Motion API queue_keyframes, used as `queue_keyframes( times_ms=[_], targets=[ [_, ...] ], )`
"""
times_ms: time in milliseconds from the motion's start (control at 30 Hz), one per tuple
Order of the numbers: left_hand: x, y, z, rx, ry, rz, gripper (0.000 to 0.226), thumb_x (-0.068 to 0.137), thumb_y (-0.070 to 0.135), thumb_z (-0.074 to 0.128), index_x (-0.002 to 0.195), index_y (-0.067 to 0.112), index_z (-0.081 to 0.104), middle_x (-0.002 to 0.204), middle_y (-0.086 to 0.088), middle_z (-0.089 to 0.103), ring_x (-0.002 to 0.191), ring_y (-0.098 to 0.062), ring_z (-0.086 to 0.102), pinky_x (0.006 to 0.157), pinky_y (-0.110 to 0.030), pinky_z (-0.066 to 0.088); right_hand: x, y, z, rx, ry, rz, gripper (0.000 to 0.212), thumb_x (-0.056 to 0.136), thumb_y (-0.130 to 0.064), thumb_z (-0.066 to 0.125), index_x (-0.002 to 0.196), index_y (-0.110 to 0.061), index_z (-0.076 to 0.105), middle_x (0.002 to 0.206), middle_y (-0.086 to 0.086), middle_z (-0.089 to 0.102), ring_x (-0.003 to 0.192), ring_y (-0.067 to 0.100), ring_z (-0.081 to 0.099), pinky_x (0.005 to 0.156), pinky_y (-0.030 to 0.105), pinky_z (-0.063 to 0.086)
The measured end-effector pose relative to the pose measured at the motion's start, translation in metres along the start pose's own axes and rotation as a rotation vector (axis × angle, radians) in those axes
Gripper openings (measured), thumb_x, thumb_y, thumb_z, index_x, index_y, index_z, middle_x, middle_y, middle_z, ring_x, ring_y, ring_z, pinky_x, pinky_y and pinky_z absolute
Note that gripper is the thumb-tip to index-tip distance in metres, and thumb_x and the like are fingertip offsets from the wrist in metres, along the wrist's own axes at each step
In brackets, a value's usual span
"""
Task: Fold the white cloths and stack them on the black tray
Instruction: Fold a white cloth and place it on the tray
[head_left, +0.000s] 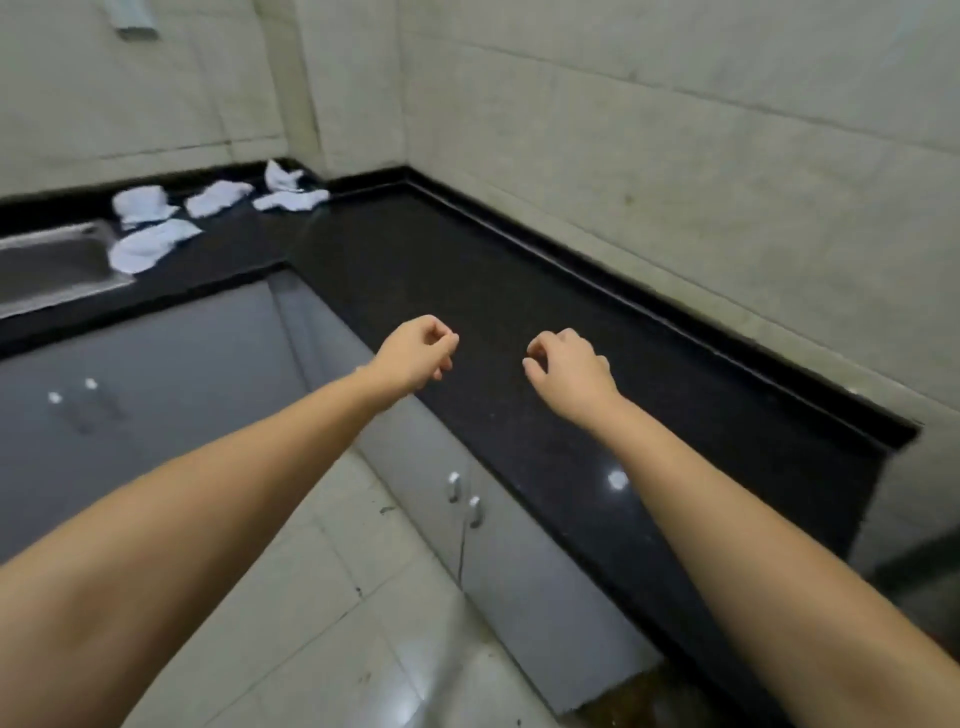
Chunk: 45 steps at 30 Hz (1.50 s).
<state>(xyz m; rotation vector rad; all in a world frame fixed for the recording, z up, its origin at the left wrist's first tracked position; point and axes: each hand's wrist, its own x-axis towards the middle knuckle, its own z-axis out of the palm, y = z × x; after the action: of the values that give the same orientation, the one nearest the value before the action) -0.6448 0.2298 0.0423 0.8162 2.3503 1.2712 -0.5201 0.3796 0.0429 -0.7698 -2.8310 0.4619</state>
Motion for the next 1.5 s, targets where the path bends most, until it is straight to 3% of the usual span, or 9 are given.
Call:
queue_keyframes(
  times_ms=[167, 333, 533, 767, 1000, 1133, 1300, 1400, 1500],
  targets=[
    [-0.012, -0.115, -0.086, 0.042, 0.16, -0.235, 0.014, 0.094, 0.018, 0.048, 0.08, 0.016, 0.051, 0.073, -0.005, 0.06, 0.054, -0.014, 0.051, 0.053, -0.025, 0.041, 0.043, -0.122, 0.085, -0.072, -0.154, -0.288, 0.035, 0.096, -0.033, 0.044, 0.125, -0.016, 0.052, 0.126, 0.01, 0.05, 0.117, 0.03, 0.048, 0.093, 0.043, 0.038],
    [0.01, -0.189, -0.136, 0.058, 0.227, -0.378, 0.014, 0.093, 0.02, 0.051, 0.079, 0.018, 0.053, 0.08, -0.009, 0.064, 0.067, -0.02, 0.055, 0.075, -0.034, 0.049, 0.094, -0.189, 0.158, -0.109, -0.302, -0.399, 0.037, 0.097, -0.034, 0.042, 0.127, -0.014, 0.049, 0.13, 0.011, 0.049, 0.122, 0.031, 0.046, 0.097, 0.044, 0.036],
    [0.089, -0.249, -0.196, 0.015, 0.272, -0.475, 0.009, 0.096, 0.017, 0.047, 0.091, 0.011, 0.053, 0.081, -0.008, 0.06, 0.059, -0.011, 0.051, 0.05, -0.015, 0.042, 0.197, -0.243, 0.224, -0.075, -0.457, -0.422, 0.04, 0.098, -0.032, 0.041, 0.133, -0.014, 0.042, 0.133, 0.012, 0.047, 0.124, 0.032, 0.045, 0.099, 0.044, 0.038],
    [0.185, -0.293, -0.273, -0.008, 0.306, -0.499, 0.01, 0.096, 0.016, 0.046, 0.092, 0.01, 0.054, 0.076, -0.003, 0.058, 0.063, -0.01, 0.051, 0.06, -0.023, 0.041, 0.326, -0.31, 0.254, -0.06, -0.516, -0.471, 0.039, 0.099, -0.032, 0.041, 0.132, -0.013, 0.044, 0.132, 0.013, 0.047, 0.122, 0.032, 0.046, 0.098, 0.043, 0.04],
    [0.276, -0.365, -0.34, -0.002, 0.326, -0.529, 0.025, 0.09, 0.008, 0.049, 0.07, 0.023, 0.051, 0.078, -0.008, 0.06, 0.073, -0.022, 0.053, 0.07, -0.028, 0.042, 0.435, -0.382, 0.306, -0.06, -0.57, -0.479, 0.032, 0.098, -0.031, 0.041, 0.122, -0.012, 0.053, 0.124, 0.012, 0.052, 0.115, 0.031, 0.051, 0.096, 0.041, 0.043],
    [0.337, -0.409, -0.391, 0.141, 0.338, -0.517, 0.011, 0.089, 0.012, 0.049, 0.086, 0.014, 0.06, 0.072, 0.002, 0.057, 0.072, -0.021, 0.054, 0.07, -0.032, 0.045, 0.497, -0.436, 0.345, -0.055, -0.585, -0.495, 0.028, 0.098, -0.029, 0.042, 0.116, -0.013, 0.056, 0.121, 0.012, 0.052, 0.11, 0.031, 0.052, 0.093, 0.041, 0.043],
    [0.401, -0.457, -0.461, 0.421, 0.301, -0.429, 0.016, 0.091, 0.02, 0.05, 0.103, 0.012, 0.057, 0.095, -0.006, 0.062, 0.093, -0.027, 0.058, 0.078, -0.038, 0.046, 0.567, -0.511, 0.384, -0.061, -0.599, -0.527, 0.028, 0.098, -0.027, 0.042, 0.119, -0.015, 0.055, 0.121, 0.01, 0.051, 0.11, 0.03, 0.052, 0.091, 0.04, 0.042],
    [0.423, -0.483, -0.482, 0.62, 0.201, -0.42, 0.032, 0.093, 0.027, 0.049, 0.12, 0.012, 0.05, 0.118, -0.008, 0.054, 0.111, -0.028, 0.049, 0.086, -0.037, 0.041, 0.593, -0.548, 0.408, -0.054, -0.599, -0.535, 0.028, 0.097, -0.023, 0.042, 0.122, -0.016, 0.054, 0.123, 0.009, 0.05, 0.11, 0.029, 0.051, 0.089, 0.041, 0.043],
    [0.433, -0.505, -0.489, 0.813, 0.016, -0.42, 0.036, 0.092, 0.033, 0.048, 0.12, 0.011, 0.048, 0.124, -0.009, 0.046, 0.117, -0.028, 0.042, 0.095, -0.037, 0.038, 0.607, -0.572, 0.432, -0.079, -0.599, -0.598, 0.035, 0.096, -0.018, 0.042, 0.131, -0.019, 0.048, 0.128, 0.009, 0.046, 0.116, 0.029, 0.046, 0.09, 0.04, 0.041]
  ],
)
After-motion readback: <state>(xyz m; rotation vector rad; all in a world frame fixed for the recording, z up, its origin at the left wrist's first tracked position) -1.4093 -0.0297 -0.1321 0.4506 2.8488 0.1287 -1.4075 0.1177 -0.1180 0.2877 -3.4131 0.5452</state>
